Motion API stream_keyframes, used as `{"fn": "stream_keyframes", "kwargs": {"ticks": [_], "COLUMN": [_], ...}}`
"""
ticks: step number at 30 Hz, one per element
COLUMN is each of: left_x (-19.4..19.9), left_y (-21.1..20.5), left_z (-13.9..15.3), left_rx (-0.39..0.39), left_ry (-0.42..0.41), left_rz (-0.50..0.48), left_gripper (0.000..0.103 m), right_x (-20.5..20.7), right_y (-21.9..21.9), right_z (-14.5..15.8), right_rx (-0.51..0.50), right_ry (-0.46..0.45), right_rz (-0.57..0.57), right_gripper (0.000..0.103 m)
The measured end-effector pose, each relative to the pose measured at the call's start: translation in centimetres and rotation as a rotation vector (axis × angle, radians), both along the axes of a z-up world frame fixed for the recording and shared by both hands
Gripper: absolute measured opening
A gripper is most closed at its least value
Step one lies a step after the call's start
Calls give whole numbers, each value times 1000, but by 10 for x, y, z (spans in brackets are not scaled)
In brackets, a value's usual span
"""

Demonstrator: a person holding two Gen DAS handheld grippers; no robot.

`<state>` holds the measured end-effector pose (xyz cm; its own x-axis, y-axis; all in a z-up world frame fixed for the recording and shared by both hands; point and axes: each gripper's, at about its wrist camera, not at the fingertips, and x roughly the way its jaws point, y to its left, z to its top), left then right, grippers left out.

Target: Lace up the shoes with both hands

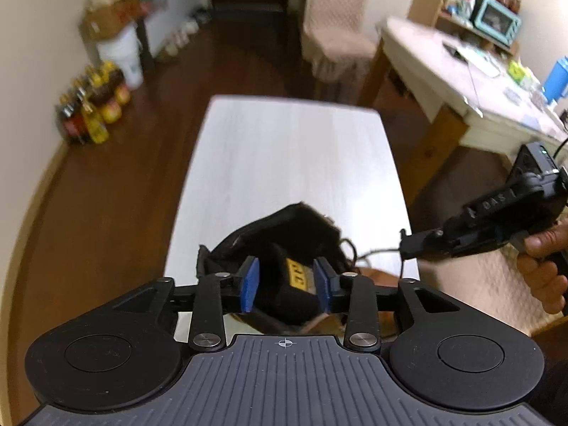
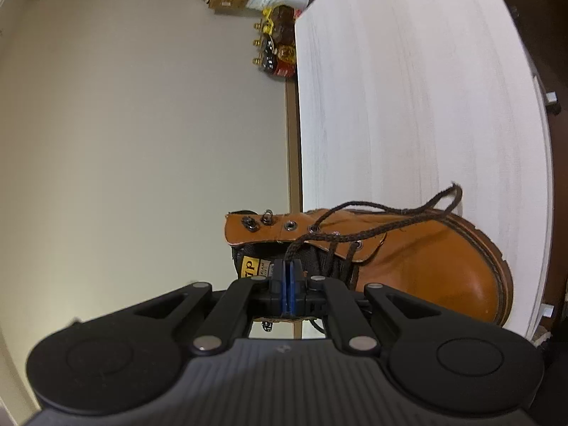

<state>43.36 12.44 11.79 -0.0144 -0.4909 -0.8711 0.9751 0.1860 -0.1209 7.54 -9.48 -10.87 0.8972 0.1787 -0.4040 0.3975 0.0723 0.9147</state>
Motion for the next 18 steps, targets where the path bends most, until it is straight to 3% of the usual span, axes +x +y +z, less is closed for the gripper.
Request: {"fn": "stream_keyframes", "kwargs": {"ticks": [2, 6, 12, 15, 16, 18], "left_x": [14, 21, 24, 22, 21, 16], "left_y": [-18, -38, -61, -66, -68, -66], "left_z": [-13, -37, -72, -80, -81, -78], "left_rx": [71, 158, 219, 209, 191, 157], "left_ry": [61, 92, 209, 245, 258, 273], "left_rz": [-61, -181, -429, -536, -583, -656], "left_gripper": [39, 40, 40, 34, 23, 17], "right_x": [-2, -9, -17, -17, -15, -13], "right_y": [3, 12, 30, 38, 40, 42], "right_z": [-1, -2, -3, -2, -3, -5], "right_rx": [0, -1, -30, -44, -52, -59], "right_ry": [-1, -5, -7, -14, -10, -7], "right_rz": [-10, -58, -204, -262, -278, -309], "right_gripper": [3, 3, 3, 3, 3, 3]}}
